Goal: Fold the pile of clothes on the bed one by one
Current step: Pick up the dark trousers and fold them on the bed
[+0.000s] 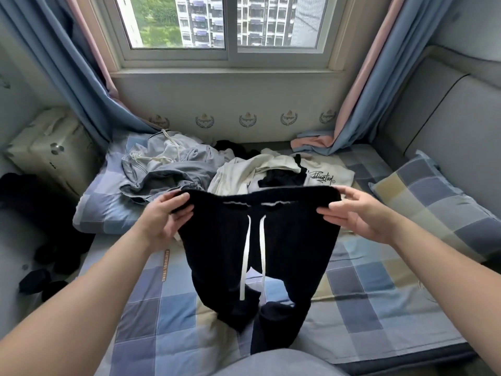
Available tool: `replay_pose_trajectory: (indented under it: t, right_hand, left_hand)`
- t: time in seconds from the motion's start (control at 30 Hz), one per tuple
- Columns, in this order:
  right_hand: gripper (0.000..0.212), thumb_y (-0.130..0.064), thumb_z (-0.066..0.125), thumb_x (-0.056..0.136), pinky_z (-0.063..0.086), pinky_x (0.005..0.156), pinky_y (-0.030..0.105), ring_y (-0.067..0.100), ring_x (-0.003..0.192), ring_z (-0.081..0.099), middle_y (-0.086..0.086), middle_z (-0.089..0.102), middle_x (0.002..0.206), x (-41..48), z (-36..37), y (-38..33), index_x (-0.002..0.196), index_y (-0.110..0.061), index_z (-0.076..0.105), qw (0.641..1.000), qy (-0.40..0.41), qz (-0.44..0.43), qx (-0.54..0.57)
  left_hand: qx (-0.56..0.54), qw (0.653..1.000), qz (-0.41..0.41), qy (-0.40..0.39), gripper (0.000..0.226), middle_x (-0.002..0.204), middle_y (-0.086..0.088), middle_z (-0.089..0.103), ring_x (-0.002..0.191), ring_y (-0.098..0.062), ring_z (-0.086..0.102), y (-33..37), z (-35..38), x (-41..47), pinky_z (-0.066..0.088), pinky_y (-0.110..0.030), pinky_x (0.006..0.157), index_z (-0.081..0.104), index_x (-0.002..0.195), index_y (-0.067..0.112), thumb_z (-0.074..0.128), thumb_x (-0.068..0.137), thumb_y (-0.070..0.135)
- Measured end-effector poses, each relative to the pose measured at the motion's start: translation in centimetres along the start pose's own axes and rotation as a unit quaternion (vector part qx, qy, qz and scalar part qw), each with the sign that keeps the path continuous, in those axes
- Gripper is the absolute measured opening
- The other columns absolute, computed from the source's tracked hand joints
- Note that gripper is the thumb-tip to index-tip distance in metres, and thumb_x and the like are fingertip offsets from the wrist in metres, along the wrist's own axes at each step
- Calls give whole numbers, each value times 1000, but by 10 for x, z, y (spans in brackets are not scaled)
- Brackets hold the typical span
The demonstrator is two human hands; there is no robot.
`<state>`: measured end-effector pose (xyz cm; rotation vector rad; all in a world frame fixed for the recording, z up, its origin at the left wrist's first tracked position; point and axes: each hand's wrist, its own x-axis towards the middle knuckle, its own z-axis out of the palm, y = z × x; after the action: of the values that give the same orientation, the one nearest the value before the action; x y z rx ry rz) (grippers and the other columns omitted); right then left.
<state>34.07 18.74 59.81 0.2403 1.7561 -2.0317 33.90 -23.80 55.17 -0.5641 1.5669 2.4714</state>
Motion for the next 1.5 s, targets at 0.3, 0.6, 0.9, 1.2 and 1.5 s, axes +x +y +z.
replay_pose_trajectory:
  t: [0.3, 0.6, 0.9, 1.2, 1.5]
  right_hand:
    - [11, -13, 69, 94, 56, 73, 36, 19, 74, 69, 1, 72, 84, 19, 13, -123, 103, -18, 71, 850, 213, -296, -380]
    - [24, -32, 57, 101, 39, 79, 32, 25, 96, 59, 2, 65, 100, -15, 37, -307, 111, -12, 65, 755, 266, -434, -414]
    - [28, -36, 64, 98, 57, 83, 44, 31, 92, 71, 12, 74, 98, -49, 49, -399, 99, -9, 70, 850, 201, -411, -261]
    - [21, -17, 72, 93, 63, 75, 40, 27, 90, 75, 15, 75, 104, -76, 76, -435, 107, -4, 63, 903, 64, -390, -168]
    - [21, -26, 70, 94, 55, 80, 25, 12, 82, 72, 2, 75, 96, -88, 110, -431, 109, -12, 64, 829, 44, -495, -256]
  left_hand:
    - [395, 827, 373, 143, 12, 91, -2, 72, 89, -24, 68, 122, 84, -12, 54, -43, 90, 69, 99, 19, 73, 88, 15]
    - [398, 762, 463, 215, 28, 95, -2, 60, 84, -19, 56, 275, 184, -53, 43, -28, 73, 61, 115, 8, 54, 103, 32]
    - [252, 874, 365, 200, 36, 105, -10, 68, 94, -29, 66, 343, 242, -87, 55, -44, 91, 61, 121, 8, 62, 97, 34]
    - [116, 913, 383, 73, 30, 111, -9, 69, 100, -26, 68, 364, 327, -123, 58, -39, 89, 58, 124, 5, 63, 99, 21]
    - [216, 891, 387, -96, 34, 122, -12, 69, 114, -31, 66, 324, 378, -141, 50, -53, 102, 57, 129, 15, 51, 96, 11]
